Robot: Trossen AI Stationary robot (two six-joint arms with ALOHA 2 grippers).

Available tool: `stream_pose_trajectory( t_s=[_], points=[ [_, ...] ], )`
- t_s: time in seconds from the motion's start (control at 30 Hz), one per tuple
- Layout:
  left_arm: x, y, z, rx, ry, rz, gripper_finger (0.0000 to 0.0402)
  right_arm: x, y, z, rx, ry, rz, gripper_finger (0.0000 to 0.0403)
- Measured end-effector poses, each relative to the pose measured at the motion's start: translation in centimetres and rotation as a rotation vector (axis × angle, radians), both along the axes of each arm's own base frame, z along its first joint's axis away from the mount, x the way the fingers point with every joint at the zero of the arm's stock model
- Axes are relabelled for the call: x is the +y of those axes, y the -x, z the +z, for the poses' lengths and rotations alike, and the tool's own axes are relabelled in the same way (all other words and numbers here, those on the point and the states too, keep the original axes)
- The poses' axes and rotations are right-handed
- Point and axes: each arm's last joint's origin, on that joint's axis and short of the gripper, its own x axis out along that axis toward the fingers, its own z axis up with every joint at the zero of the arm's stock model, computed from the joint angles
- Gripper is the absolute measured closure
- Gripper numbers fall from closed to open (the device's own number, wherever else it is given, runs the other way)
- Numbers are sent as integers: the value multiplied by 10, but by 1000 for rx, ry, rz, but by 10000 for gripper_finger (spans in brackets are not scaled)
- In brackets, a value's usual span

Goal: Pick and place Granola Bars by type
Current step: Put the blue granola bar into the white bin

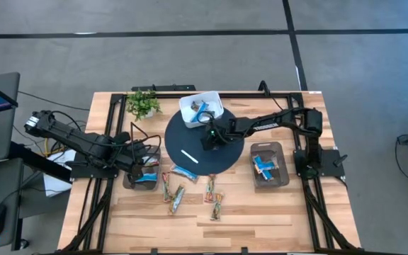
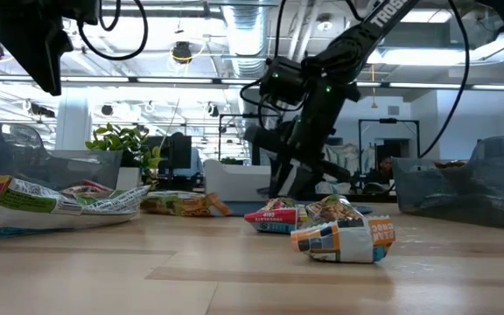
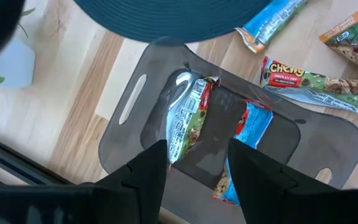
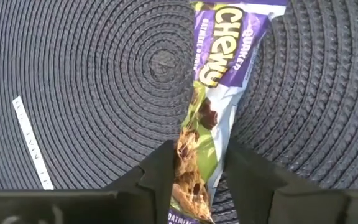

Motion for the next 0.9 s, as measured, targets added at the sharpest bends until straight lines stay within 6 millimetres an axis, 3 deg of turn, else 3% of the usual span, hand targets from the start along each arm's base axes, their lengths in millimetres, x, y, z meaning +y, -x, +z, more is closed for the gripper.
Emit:
stream_pose_trajectory(
  t_s=[0.3, 0.57, 0.9],
  points=[
    [0, 0, 0, 3, -5, -14, 237, 3, 0, 7, -28, 27, 3, 323],
    [0, 0, 0, 2, -7, -14, 237, 3, 0, 18, -77, 26, 9, 333],
    [0, 0, 0, 3, -7, -14, 237, 12, 3, 53, -181, 25, 136, 333]
  ],
)
